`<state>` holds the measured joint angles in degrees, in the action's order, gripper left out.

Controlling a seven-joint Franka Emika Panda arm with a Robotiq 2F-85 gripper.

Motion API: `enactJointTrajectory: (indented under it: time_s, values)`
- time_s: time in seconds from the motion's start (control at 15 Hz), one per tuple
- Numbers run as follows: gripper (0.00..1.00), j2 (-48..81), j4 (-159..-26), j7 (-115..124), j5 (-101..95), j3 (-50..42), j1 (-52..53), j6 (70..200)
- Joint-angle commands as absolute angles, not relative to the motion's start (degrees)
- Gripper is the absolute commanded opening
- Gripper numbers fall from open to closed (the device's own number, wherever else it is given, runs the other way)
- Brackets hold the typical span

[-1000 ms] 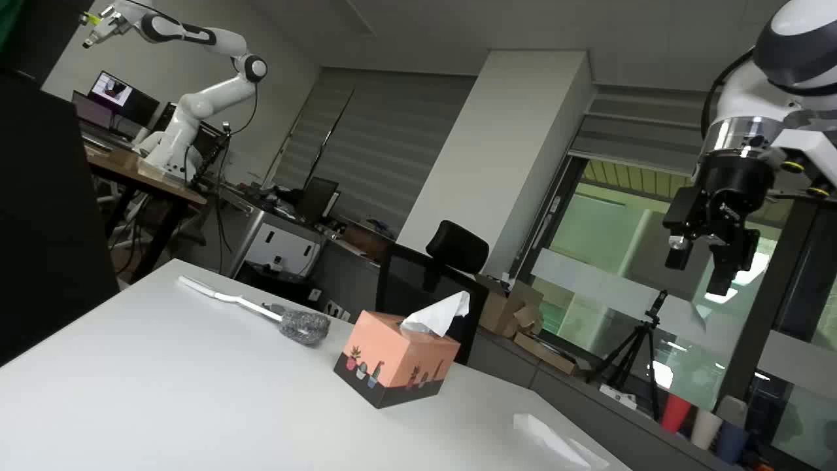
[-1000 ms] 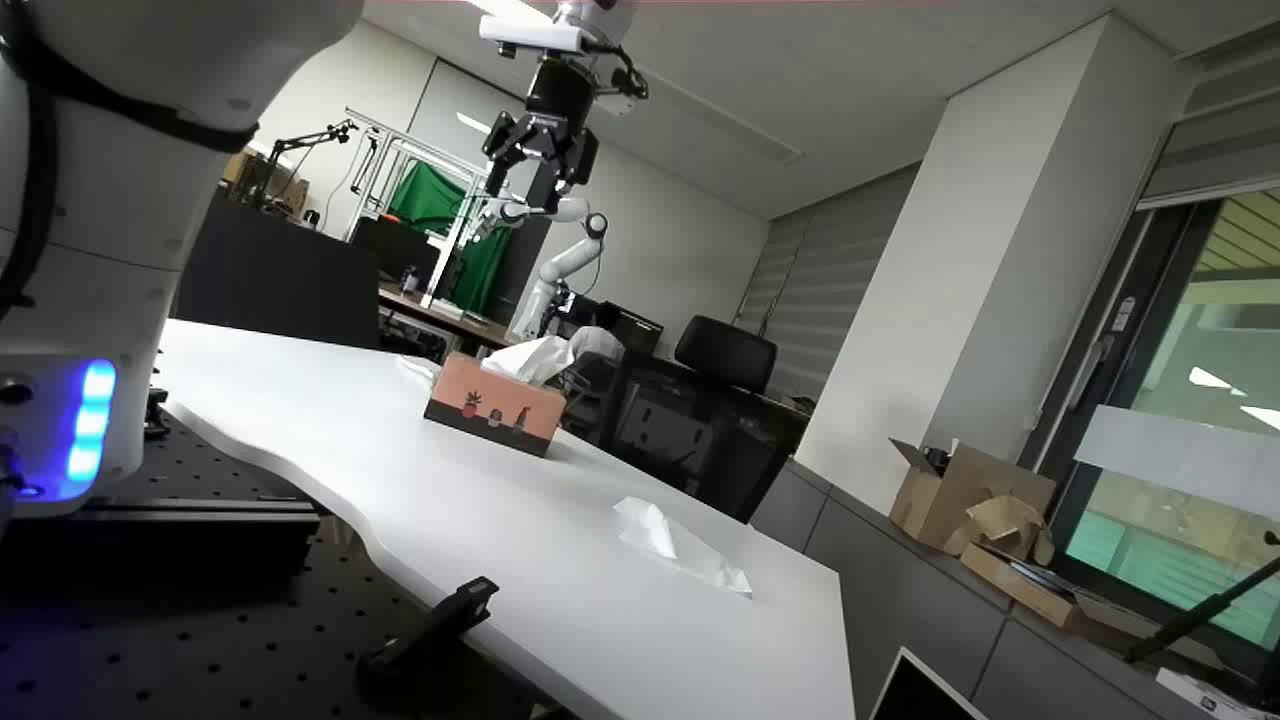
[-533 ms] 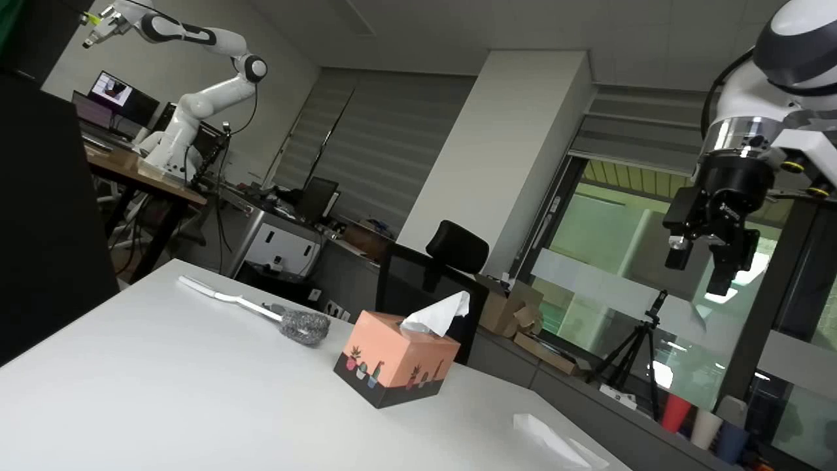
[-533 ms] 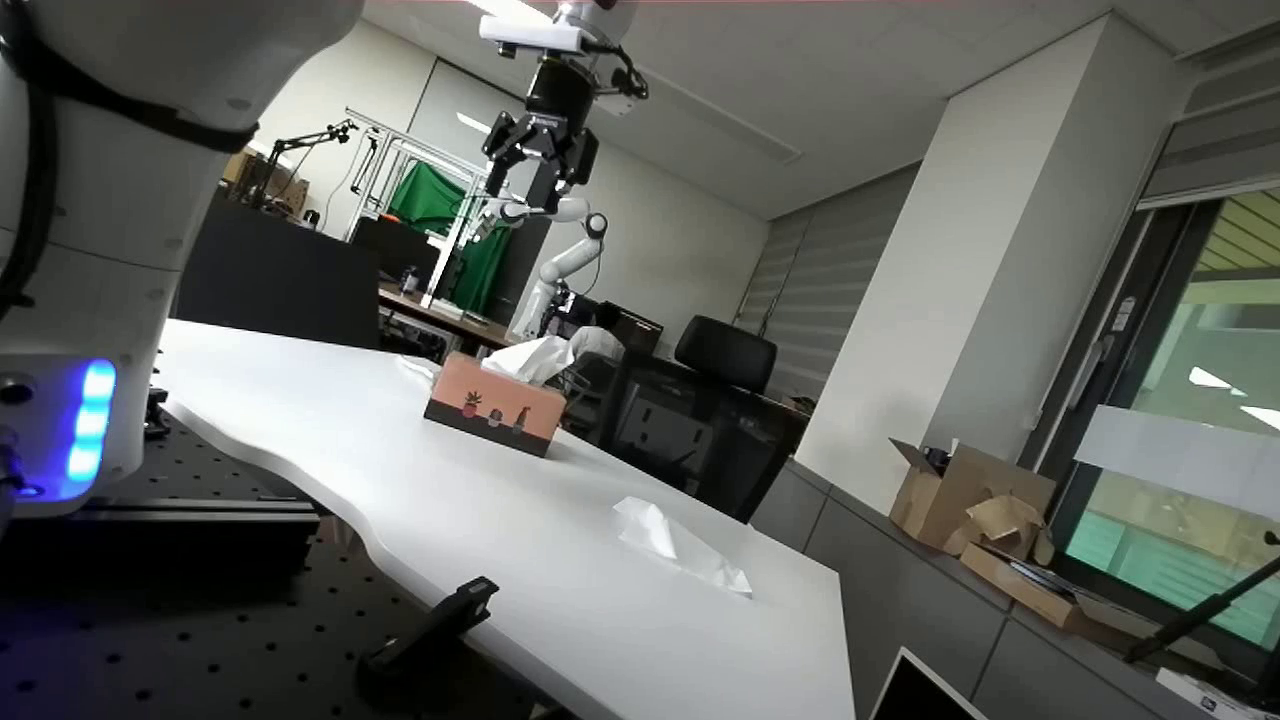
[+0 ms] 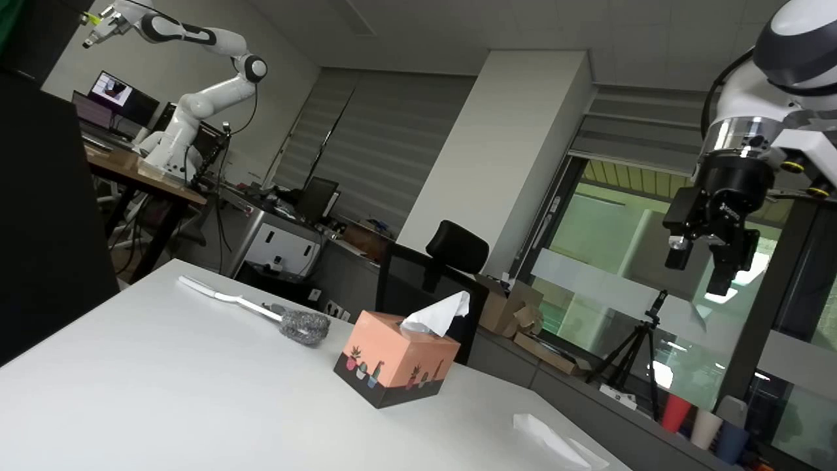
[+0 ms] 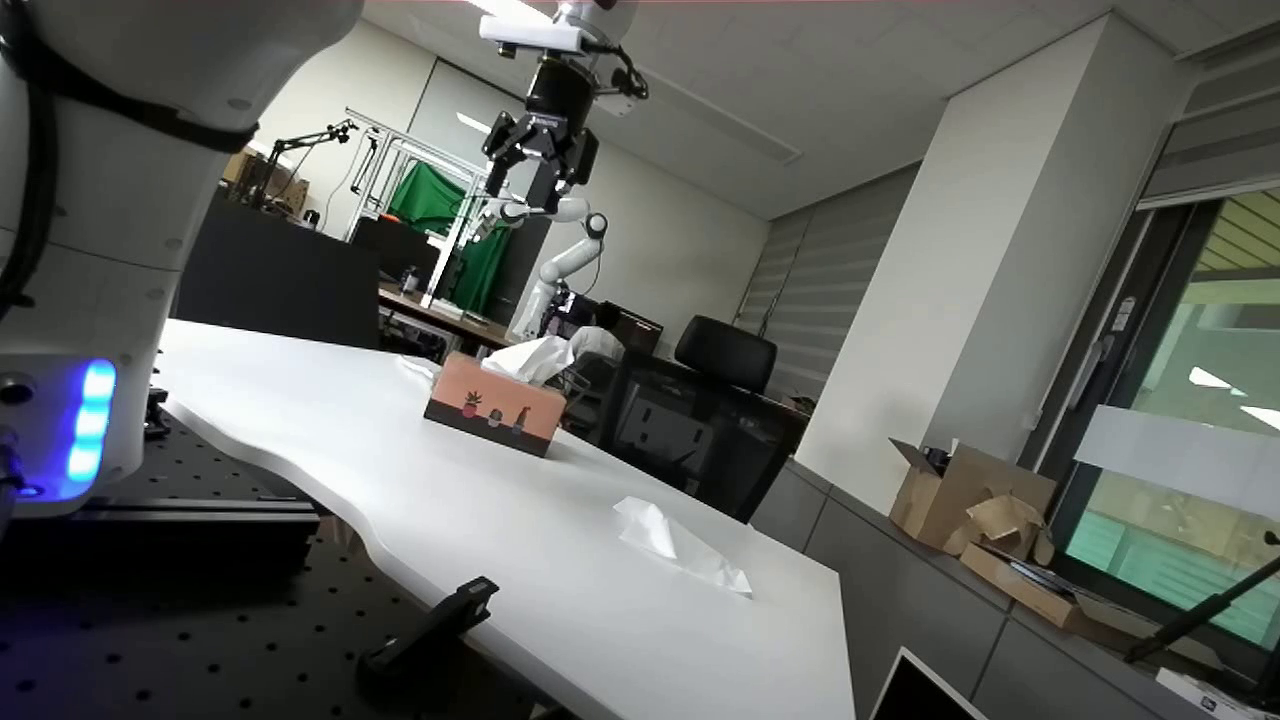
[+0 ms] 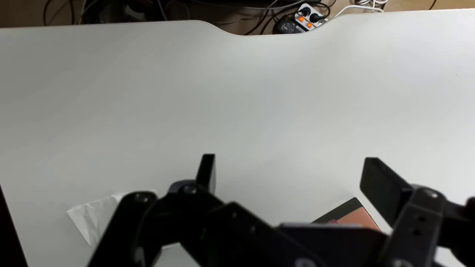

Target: Take a tissue from the box and place it on the table

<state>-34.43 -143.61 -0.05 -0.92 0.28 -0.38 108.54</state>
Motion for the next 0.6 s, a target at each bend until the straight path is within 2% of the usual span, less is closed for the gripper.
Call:
enactJointTrajectory:
  time_s: [0.0, 0.53]
  values:
    - [1.00, -34.40, -143.50, 0.01, -0.96, 0.20, -0.27, 108.40]
    - [1.00, -33.40, -143.19, 0.29, -1.02, 0.16, -0.47, 109.57]
